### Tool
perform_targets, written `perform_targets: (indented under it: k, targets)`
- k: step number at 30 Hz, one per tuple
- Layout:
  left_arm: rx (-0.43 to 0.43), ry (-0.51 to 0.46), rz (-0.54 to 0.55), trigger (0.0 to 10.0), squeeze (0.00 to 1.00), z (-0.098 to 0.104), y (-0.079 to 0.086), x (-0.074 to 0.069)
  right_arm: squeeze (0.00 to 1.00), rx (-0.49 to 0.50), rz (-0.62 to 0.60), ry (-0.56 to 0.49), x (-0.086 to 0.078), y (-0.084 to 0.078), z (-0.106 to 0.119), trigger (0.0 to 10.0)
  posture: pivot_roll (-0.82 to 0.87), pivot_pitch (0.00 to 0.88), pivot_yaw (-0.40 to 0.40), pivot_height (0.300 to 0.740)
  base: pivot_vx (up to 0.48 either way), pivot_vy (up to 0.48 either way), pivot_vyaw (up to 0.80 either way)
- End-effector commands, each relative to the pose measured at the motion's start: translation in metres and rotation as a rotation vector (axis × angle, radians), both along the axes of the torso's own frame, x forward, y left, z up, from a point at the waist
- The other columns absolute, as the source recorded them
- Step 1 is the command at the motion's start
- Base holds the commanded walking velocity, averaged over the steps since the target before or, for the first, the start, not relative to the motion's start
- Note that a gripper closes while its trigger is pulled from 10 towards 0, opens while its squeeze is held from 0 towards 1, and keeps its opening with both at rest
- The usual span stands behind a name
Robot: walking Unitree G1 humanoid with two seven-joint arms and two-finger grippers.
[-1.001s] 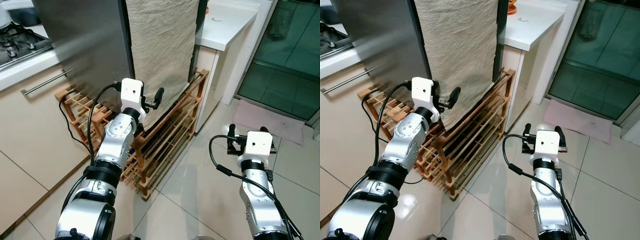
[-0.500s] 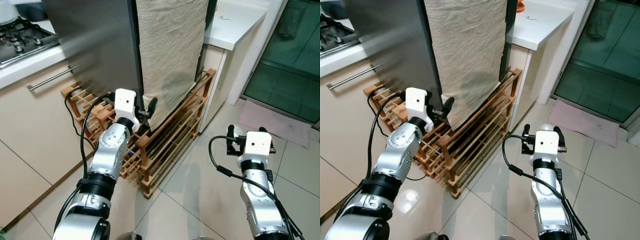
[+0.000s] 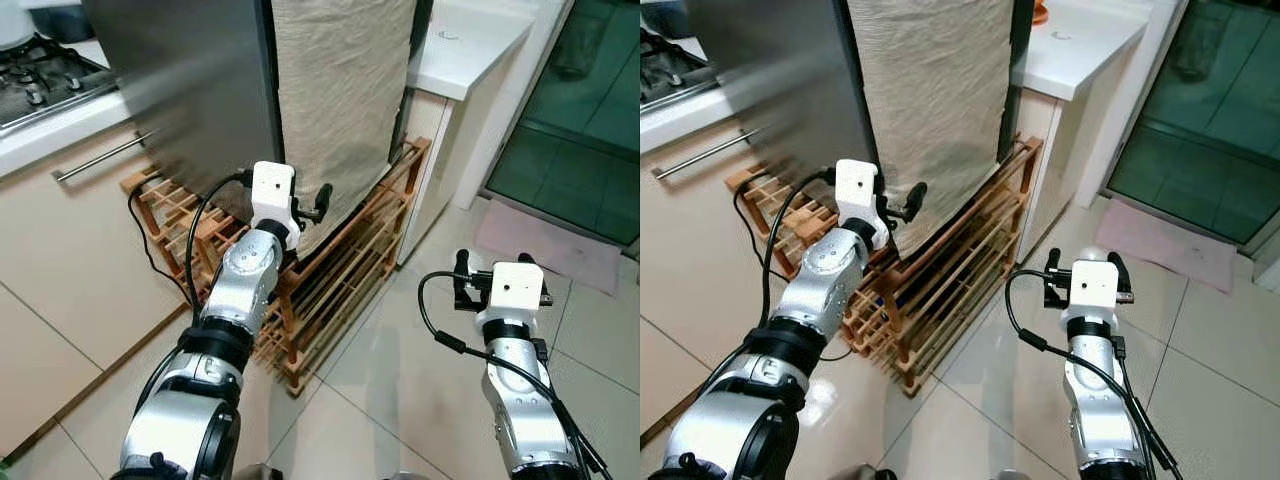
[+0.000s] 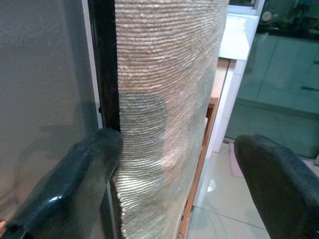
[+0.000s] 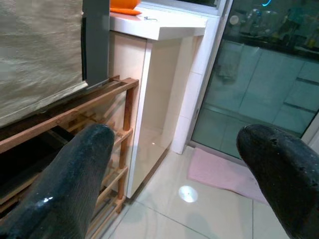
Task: Restocking fridge
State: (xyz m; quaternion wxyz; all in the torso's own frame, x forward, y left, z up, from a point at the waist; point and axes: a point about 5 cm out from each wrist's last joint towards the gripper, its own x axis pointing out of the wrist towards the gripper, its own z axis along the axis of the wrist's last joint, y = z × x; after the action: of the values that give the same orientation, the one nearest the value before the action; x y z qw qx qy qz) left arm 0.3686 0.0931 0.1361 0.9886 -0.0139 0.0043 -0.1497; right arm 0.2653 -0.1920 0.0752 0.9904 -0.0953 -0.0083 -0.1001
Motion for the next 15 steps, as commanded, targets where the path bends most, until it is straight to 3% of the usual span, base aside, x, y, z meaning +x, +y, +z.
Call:
perform_targets:
  k: [1,13,15]
  targets:
    - [0.005,-0.019,0.021,10.0,0.00,0.007,0.001,0.005,0.00,-0.005,-0.005,-0.009,-0.001,-0.004,0.004,10.0,-0.16,0.006,0.010,0.740,0.000,0.000,0.00]
    - [0.018,-0.003,0.041,10.0,0.00,0.009,-0.008,0.012,0.00,-0.004,-0.005,-0.001,-0.003,-0.002,0.002,10.0,-0.16,0.014,0.015,0.740,0.000,0.000,0.00]
    - [-0.004,0.010,-0.002,10.0,0.00,0.011,-0.019,0.012,0.00,-0.004,-0.005,0.001,-0.003,-0.002,0.002,10.0,-0.16,0.016,0.012,0.740,0.000,0.000,0.00]
